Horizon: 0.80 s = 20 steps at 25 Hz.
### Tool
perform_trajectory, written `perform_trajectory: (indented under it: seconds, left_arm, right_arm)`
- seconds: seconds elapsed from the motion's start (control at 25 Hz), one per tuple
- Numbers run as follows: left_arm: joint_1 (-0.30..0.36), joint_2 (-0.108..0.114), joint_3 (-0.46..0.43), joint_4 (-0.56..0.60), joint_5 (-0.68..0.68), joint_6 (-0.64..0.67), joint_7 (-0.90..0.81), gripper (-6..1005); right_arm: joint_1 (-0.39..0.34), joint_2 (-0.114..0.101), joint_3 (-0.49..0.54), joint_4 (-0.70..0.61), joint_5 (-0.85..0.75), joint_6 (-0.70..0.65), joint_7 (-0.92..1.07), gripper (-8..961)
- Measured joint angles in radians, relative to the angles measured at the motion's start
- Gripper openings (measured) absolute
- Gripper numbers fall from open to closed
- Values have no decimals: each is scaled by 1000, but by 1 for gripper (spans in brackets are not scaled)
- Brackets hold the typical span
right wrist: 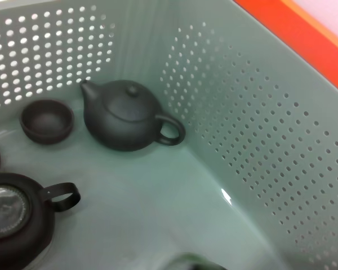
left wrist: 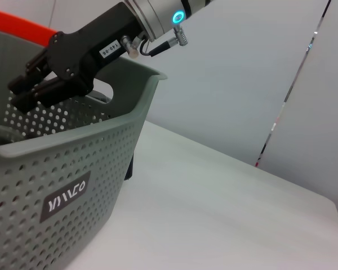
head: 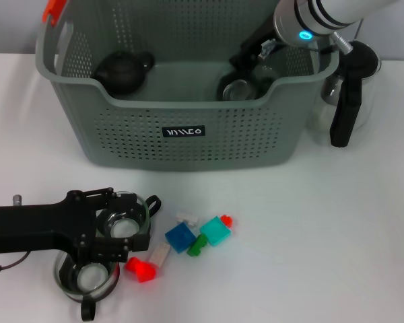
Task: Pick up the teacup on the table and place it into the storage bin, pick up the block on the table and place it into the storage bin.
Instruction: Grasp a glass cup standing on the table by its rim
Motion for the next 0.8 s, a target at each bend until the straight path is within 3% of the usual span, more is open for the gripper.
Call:
perform_trajectory:
  seconds: [0.16,0.4,0.6,0.8]
  left_arm:
    - [0,-1,0,-1,0,0,0,874]
    - [-1,-1,0,-1,-1,0,0,874]
    - [-3,2,-2,-1,-1,0,0,874]
    - [-2,4,-5,1,-2,0,0,874]
  right_arm:
    - [0,1,-16,-11,0,-1,-1,304]
    - [-5,2,-35,-78,0,-17,0,488]
    - [-62,1,-30,-252,52,-64,-1,603]
    - [-160,0,-27,-468,229,-156,-71,656]
